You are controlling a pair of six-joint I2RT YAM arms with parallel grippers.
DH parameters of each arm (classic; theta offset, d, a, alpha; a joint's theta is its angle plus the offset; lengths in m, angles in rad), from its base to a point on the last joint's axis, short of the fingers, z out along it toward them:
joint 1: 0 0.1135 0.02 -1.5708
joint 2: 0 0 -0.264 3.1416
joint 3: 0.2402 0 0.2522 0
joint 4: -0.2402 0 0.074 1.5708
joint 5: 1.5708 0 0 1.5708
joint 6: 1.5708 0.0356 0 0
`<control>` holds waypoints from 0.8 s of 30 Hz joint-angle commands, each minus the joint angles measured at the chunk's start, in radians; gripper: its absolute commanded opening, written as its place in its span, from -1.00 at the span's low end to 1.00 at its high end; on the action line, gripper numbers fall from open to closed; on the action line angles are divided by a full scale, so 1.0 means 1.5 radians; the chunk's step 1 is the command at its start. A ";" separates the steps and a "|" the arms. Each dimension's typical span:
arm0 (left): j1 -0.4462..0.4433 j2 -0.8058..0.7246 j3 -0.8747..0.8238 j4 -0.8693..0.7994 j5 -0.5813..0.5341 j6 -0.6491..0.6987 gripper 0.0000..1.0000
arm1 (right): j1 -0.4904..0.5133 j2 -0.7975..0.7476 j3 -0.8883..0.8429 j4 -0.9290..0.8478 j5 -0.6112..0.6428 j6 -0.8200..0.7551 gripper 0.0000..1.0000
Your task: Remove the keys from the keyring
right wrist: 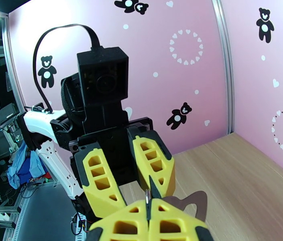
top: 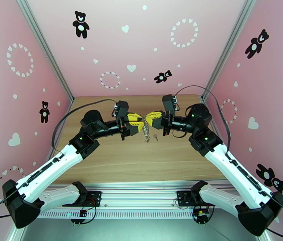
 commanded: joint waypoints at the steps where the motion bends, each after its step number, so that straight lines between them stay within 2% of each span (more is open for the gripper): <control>1: 0.002 0.012 0.007 0.035 0.031 -0.012 -0.36 | 0.003 -0.015 -0.007 0.036 -0.001 0.007 -1.00; 17: 0.004 0.034 0.023 0.066 0.039 -0.004 -0.39 | 0.012 -0.019 -0.011 0.021 -0.028 -0.013 -1.00; 24: 0.005 0.043 0.038 0.050 0.061 0.005 -0.53 | 0.013 -0.020 -0.010 0.017 -0.031 -0.021 -1.00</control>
